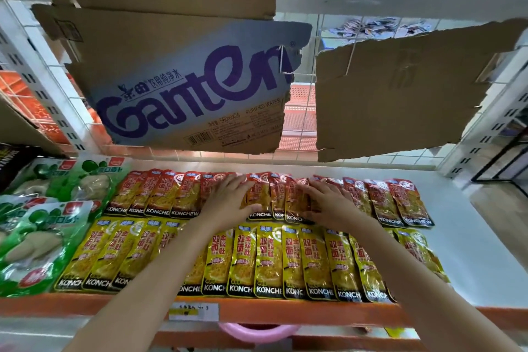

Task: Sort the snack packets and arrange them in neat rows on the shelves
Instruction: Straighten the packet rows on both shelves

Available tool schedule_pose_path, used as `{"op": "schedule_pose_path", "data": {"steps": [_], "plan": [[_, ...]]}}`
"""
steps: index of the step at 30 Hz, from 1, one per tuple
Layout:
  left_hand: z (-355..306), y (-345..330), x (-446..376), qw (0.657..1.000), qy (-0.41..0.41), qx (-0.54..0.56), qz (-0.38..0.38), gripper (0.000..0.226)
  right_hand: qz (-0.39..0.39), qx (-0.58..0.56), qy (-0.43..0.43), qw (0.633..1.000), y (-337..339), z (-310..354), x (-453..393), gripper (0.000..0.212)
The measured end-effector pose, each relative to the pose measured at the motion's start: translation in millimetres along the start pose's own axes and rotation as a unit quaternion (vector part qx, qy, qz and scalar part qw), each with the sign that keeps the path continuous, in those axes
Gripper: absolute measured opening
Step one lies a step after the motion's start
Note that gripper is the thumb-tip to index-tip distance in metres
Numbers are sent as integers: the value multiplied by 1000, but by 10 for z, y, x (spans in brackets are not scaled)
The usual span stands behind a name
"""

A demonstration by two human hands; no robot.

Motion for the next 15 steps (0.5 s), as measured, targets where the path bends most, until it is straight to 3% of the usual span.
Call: {"op": "schedule_pose_path", "data": {"steps": [7, 15], "plan": [[-471, -179, -311, 998, -55, 12, -3, 66, -22, -10, 6, 1000, -38, 133, 31, 93], [-484, -232, -342, 997, -54, 5, 51, 73, -28, 4, -16, 999, -38, 53, -24, 79]]}}
Point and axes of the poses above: each hand's wrist, its own x-axis away from the middle knuckle, its own y-axis out of the back of the hand, z = x × y, the point moved 4 cm from there along -x, towards the middle knuckle
